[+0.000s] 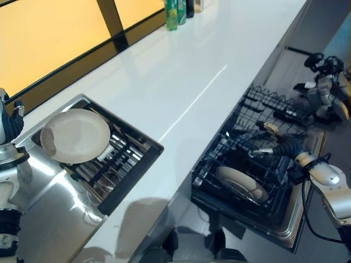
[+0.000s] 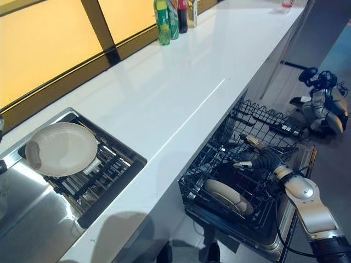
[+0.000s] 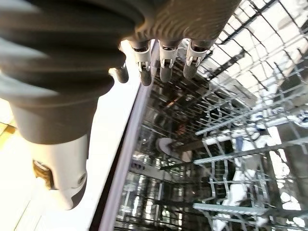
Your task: Pick up plates and place into dishwasher.
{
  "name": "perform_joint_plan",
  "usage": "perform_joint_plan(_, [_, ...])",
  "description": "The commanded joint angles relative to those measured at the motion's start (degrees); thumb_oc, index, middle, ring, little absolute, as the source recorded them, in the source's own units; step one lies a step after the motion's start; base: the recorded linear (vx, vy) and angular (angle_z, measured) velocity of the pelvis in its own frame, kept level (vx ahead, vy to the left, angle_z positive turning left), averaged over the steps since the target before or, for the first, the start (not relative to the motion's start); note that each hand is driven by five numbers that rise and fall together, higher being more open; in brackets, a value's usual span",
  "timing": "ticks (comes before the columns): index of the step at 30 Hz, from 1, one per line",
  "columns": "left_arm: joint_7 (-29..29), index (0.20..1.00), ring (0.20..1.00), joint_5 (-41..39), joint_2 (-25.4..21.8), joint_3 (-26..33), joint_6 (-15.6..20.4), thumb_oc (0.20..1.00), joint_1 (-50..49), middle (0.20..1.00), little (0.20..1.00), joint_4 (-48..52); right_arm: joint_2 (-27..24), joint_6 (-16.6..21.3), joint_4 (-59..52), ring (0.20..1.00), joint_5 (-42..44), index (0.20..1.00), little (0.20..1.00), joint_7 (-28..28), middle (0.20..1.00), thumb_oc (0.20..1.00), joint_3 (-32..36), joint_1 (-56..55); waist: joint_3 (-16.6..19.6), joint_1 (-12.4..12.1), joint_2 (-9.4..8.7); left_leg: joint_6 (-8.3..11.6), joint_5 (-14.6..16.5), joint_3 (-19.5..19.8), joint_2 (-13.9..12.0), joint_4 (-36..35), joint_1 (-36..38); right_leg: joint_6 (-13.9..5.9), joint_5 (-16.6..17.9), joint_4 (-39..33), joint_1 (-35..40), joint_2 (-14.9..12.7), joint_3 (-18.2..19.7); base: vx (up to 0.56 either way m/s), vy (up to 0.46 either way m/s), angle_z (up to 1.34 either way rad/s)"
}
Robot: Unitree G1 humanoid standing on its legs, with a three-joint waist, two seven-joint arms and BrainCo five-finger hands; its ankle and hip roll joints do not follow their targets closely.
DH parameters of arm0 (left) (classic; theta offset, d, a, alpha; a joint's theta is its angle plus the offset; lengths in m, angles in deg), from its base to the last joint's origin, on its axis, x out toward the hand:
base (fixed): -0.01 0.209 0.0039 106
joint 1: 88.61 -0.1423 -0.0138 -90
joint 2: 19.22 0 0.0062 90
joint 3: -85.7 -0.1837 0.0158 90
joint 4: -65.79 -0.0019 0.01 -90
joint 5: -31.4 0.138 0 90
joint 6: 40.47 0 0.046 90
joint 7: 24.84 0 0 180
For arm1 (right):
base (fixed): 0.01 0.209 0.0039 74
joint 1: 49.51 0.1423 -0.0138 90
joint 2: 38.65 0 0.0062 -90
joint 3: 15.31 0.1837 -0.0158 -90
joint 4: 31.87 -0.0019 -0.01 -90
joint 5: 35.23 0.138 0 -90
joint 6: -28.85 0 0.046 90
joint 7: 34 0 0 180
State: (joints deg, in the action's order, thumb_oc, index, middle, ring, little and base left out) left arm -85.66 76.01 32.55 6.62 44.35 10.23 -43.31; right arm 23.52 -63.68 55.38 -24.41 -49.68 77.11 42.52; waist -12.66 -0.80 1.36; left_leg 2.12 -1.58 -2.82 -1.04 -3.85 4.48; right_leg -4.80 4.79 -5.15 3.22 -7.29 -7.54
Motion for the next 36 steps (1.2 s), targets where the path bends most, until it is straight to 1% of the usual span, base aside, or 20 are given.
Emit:
perform_joint_plan(1, [-1.13,0.200,0.200,-3.04,-3.37,3.81,1.40,0.200,-0.09,0.200,0.200,1.65,-0.07,3.79,-4.51,1.000,0.14,1.000,1.000,0.44,1.000,1.000,0.59,-0.20,4.77,-1.07,-1.09,0.76,2.17,2.13,-0.13,1.53,-1.38,-2.13,-6.29,8.84,-1.95,-2.90,-0.92,-0.06,-0.087,0.06])
perform_joint_plan(4, [-1.05,0.200,0.200,-3.27,-3.39,5.04,3.03,0.200,-1.11,0.200,0.200,4.32,0.28,4.18,-5.90,1.000,0.69,1.000,1.000,0.35,1.000,1.000,0.30,0.04,5.84,-1.46,-1.27,0.91,2.14,2.63,-0.38,0.61,-0.26,-1.98,-6.63,8.43,-0.86,-2.39,-1.24,-0.04,-0.083,0.05])
perform_joint_plan(7, [0.57,0.200,0.200,-2.82,-3.12,5.42,4.69,0.200,-1.31,0.200,0.200,6.68,1.09,3.71,-6.67,1.000,0.73,1.000,1.000,-0.08,1.000,1.000,-0.31,0.87,6.79,-1.87,-1.30,1.08,2.02,3.23,-0.57,-0.16,0.78,-1.75,-6.83,8.00,0.24,-1.78,-1.26,-0.02,-0.066,0.08])
perform_joint_plan(8, [1.60,0.200,0.200,-2.60,-3.07,5.58,5.27,0.200,-1.54,0.200,0.200,7.31,1.32,3.53,-6.95,1.000,0.59,1.000,1.000,-0.36,1.000,1.000,-0.42,0.96,6.92,-1.92,-1.27,1.09,1.54,3.35,-0.58,-0.12,0.69,-1.61,-6.32,7.87,0.26,-1.64,-1.26,-0.03,-0.056,0.10])
perform_joint_plan(9, [3.45,0.200,0.200,-3.04,-3.01,5.55,6.46,0.200,-1.75,0.200,0.200,7.89,1.50,3.15,-7.17,1.000,0.49,1.000,1.000,-0.44,1.000,1.000,-0.60,1.00,7.21,-1.98,-1.28,1.14,1.55,3.45,-0.63,-0.19,0.88,-1.57,-6.36,7.77,0.51,-1.52,-1.23,-0.02,-0.053,0.07])
perform_joint_plan(10, [7.97,0.200,0.200,-4.14,-3.05,5.24,9.49,0.200,-1.98,0.200,0.200,8.33,1.60,2.68,-7.31,1.000,0.46,1.000,1.000,-0.56,1.000,1.000,-0.81,1.04,7.56,-2.03,-1.29,1.19,1.65,3.53,-0.72,-0.22,1.16,-1.55,-6.46,7.73,0.78,-1.36,-1.18,0.02,-0.048,0.05])
perform_joint_plan(11, [11.13,0.200,0.200,-5.29,-3.13,5.02,11.16,0.200,-2.25,0.200,0.200,8.58,1.62,2.42,-7.41,1.000,0.54,1.000,1.000,-0.69,1.000,1.000,-0.80,1.01,7.65,-2.01,-1.29,1.23,1.71,3.49,-0.81,-0.24,1.33,-1.55,-6.50,7.70,0.95,-1.26,-1.16,0.03,-0.051,0.05])
perform_joint_plan(12, [17.86,0.325,0.325,-8.07,-3.46,3.87,13.32,0.325,-2.81,0.325,0.325,9.14,1.71,1.90,-7.63,1.000,0.59,1.000,1.000,-1.00,1.000,1.000,-0.66,0.90,7.83,-1.96,-1.23,1.31,1.72,3.40,-0.96,-0.26,1.50,-1.58,-6.53,7.66,1.13,-1.09,-1.13,0.03,-0.042,0.01])
perform_joint_plan(13, [21.51,0.589,0.589,-11.35,-3.42,2.34,14.55,0.589,-3.29,0.589,0.589,9.92,1.65,1.37,-8.07,1.000,0.81,1.000,1.000,-1.19,1.000,1.000,-0.50,0.68,7.83,-1.87,-1.17,1.38,1.71,3.36,-1.08,-0.21,1.66,-1.62,-6.56,7.70,1.27,-0.98,-1.16,0.03,-0.042,0.00])
perform_joint_plan(14, [25.06,1.000,1.000,-13.96,-2.91,1.42,15.30,1.000,-3.69,1.000,1.000,10.93,1.49,0.93,-8.42,1.000,1.16,1.000,1.000,-1.34,1.000,1.000,-0.15,0.37,7.72,-1.89,-1.09,1.39,1.72,3.31,-1.19,-0.11,1.78,-1.63,-6.60,7.77,1.39,-0.88,-1.21,0.00,0.000,0.00])
perform_joint_plan(17, [37.32,1.000,1.000,-23.14,-0.82,-0.77,15.89,1.000,-4.95,1.000,1.000,11.29,1.95,1.01,-8.34,1.000,0.86,1.000,1.000,-2.65,1.000,1.000,0.63,-0.47,7.31,-1.62,-0.68,1.36,1.76,2.96,-1.41,0.30,1.98,-1.67,-6.60,7.95,1.59,-0.60,-1.02,0.00,0.000,0.00])
perform_joint_plan(18, [40.57,1.000,1.000,-24.46,-0.02,-1.52,14.80,1.000,-5.21,1.000,1.000,11.32,2.03,1.09,-8.31,1.000,0.85,1.000,1.000,-2.99,1.000,1.000,0.89,-0.66,7.10,-1.55,-0.60,1.34,1.74,2.88,-1.46,0.43,1.95,-1.67,-6.55,7.93,1.62,-0.52,-0.94,0.06,-0.013,0.00])
perform_joint_plan(19, [42.74,1.000,1.000,-24.37,0.67,-2.47,13.52,1.000,-5.56,1.000,1.000,10.95,2.12,1.09,-8.26,1.000,0.87,1.000,1.000,-3.24,1.000,1.000,1.05,-0.79,6.89,-1.41,-0.53,1.37,2.12,2.87,-1.50,0.41,2.27,-1.80,-6.99,7.97,1.89,-0.44,-0.78,0.05,-0.014,-0.01])
perform_joint_plan(20, [44.15,1.000,1.000,-24.27,1.11,-3.46,13.39,1.000,-5.71,1.000,1.000,10.13,2.04,0.91,-8.39,1.000,1.03,1.000,1.000,-3.26,1.000,1.000,1.12,-0.81,6.61,-1.32,-0.49,1.32,2.12,2.80,-1.48,0.57,2.22,-1.84,-6.97,8.05,1.85,-0.41,-0.71,0.04,-0.014,0.00])
perform_joint_plan(22, [49.85,1.000,1.000,-25.82,1.70,-5.22,12.70,1.000,-5.63,1.000,1.000,8.91,1.76,0.80,-8.20,1.000,1.41,1.000,1.000,-3.26,1.000,1.000,1.21,-0.74,6.09,-1.18,-0.49,1.21,2.15,2.59,-1.50,0.90,1.98,-1.88,-6.87,8.15,1.62,-0.42,-0.65,0.00,0.000,0.00])
perform_joint_plan(26, [66.58,1.000,1.000,-25.64,3.00,-9.78,12.97,1.000,-6.60,1.000,1.000,12.06,0.64,0.74,-8.17,1.000,2.24,1.000,1.000,-2.69,1.000,1.000,1.55,-0.96,4.65,-1.34,-0.30,1.05,1.87,2.45,-1.52,1.46,1.08,-2.12,-6.12,7.85,1.01,-0.57,-0.91,-0.03,-0.016,-0.01])
perform_joint_plan(28, [74.64,1.000,1.000,-27.10,3.08,-11.89,11.43,1.000,-7.00,1.000,1.000,14.91,-0.25,0.73,-8.22,1.000,3.08,1.000,1.000,-2.30,1.000,1.000,1.64,-0.98,4.19,-1.47,-0.11,1.01,1.66,2.54,-1.52,1.59,0.71,-2.25,-5.76,7.62,0.86,-0.69,-1.10,-0.02,-0.008,0.00])
perform_joint_plan(30, [78.61,1.000,1.000,-28.16,2.67,-13.13,10.04,1.000,-7.28,1.000,1.000,16.42,-1.12,0.95,-8.29,1.000,3.67,1.000,1.000,-2.25,1.000,1.000,1.80,-1.32,3.90,-1.41,0.13,1.01,1.50,2.52,-1.55,1.61,0.63,-2.37,-5.56,7.45,0.91,-0.77,-1.24,0.00,0.000,0.00])
perform_joint_plan(31, [81.66,1.000,1.000,-28.25,1.81,-14.43,8.78,1.000,-7.44,1.000,1.000,17.21,-2.08,1.21,-8.18,1.000,4.34,1.000,1.000,-2.06,1.000,1.000,1.76,-1.67,3.67,-1.29,0.40,1.05,1.31,2.57,-1.55,1.63,0.58,-2.49,-5.37,7.29,1.00,-0.89,-1.37,0.00,0.000,0.00])
perform_joint_plan(36, [81.35,1.000,1.000,-29.94,-0.52,-16.70,6.26,1.000,-6.78,1.000,1.000,17.74,-4.98,1.16,-7.80,1.000,6.28,1.000,1.000,-1.11,1.000,1.000,1.22,-2.26,3.16,-0.94,0.98,1.26,1.00,2.69,-1.40,2.07,0.16,-2.78,-5.19,7.23,0.95,-1.38,-1.66,0.03,0.037,0.01])
